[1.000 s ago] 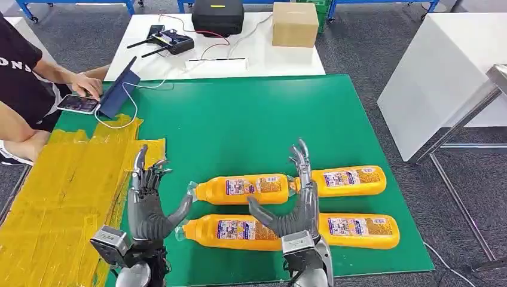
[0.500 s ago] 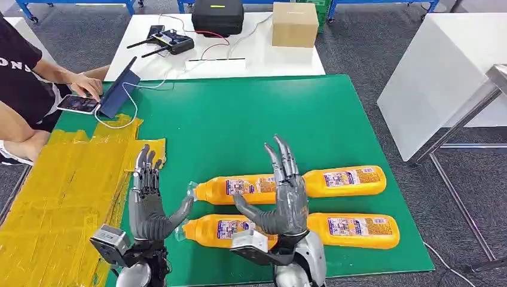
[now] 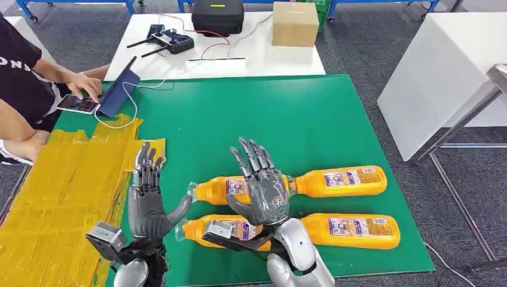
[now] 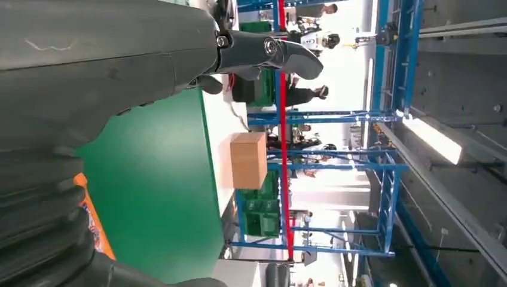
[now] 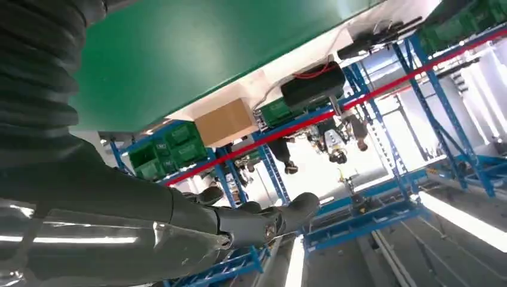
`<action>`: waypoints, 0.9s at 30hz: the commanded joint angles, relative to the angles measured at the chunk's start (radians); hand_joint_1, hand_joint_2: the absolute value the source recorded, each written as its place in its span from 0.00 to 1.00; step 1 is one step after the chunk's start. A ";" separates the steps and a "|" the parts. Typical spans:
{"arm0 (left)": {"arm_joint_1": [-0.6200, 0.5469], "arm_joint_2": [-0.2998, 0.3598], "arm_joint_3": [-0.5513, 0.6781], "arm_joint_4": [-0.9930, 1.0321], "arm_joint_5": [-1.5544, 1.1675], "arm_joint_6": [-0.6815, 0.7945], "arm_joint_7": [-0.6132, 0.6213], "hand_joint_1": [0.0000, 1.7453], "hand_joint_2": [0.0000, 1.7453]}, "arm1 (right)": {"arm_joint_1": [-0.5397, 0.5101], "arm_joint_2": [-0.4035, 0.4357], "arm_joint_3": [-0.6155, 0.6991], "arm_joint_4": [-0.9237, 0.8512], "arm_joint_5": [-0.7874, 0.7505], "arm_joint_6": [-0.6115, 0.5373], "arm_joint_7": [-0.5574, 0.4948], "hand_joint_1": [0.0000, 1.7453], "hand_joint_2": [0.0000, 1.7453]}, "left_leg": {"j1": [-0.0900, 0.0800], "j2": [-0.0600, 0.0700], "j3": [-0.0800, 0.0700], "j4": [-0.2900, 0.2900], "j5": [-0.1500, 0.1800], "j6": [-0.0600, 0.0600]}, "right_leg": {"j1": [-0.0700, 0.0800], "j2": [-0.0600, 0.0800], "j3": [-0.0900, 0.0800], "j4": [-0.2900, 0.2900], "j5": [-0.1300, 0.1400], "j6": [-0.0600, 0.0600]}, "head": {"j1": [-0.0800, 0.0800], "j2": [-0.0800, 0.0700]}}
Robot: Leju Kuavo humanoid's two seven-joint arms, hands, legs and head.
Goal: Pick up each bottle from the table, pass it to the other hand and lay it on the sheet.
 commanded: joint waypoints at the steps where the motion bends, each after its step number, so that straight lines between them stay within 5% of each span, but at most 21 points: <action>1: -0.037 -0.003 0.024 0.053 0.007 -0.024 0.004 0.00 1.00 | -0.101 -0.075 0.064 0.159 0.102 0.040 0.092 0.00 1.00 | 0.001 0.001 0.002 -0.001 0.000 -0.001 | 0.001 0.000 0.002 -0.002 0.000 -0.001 | 0.000 0.000; 11: -0.077 0.003 0.018 0.101 0.025 -0.066 -0.004 0.00 1.00 | -0.263 -0.062 0.022 0.532 0.143 0.127 0.189 0.00 1.00 | 0.001 0.001 0.004 -0.002 0.001 -0.002 | 0.001 0.000 0.005 -0.003 0.001 -0.001 | 0.000 0.000; 27: -0.073 0.014 -0.024 0.082 0.009 -0.070 0.001 0.00 1.00 | -0.281 -0.058 -0.006 0.634 0.167 0.126 0.218 0.00 1.00 | 0.002 0.000 0.002 0.000 0.000 -0.003 | 0.002 -0.002 0.003 -0.001 0.000 -0.001 | 0.000 0.000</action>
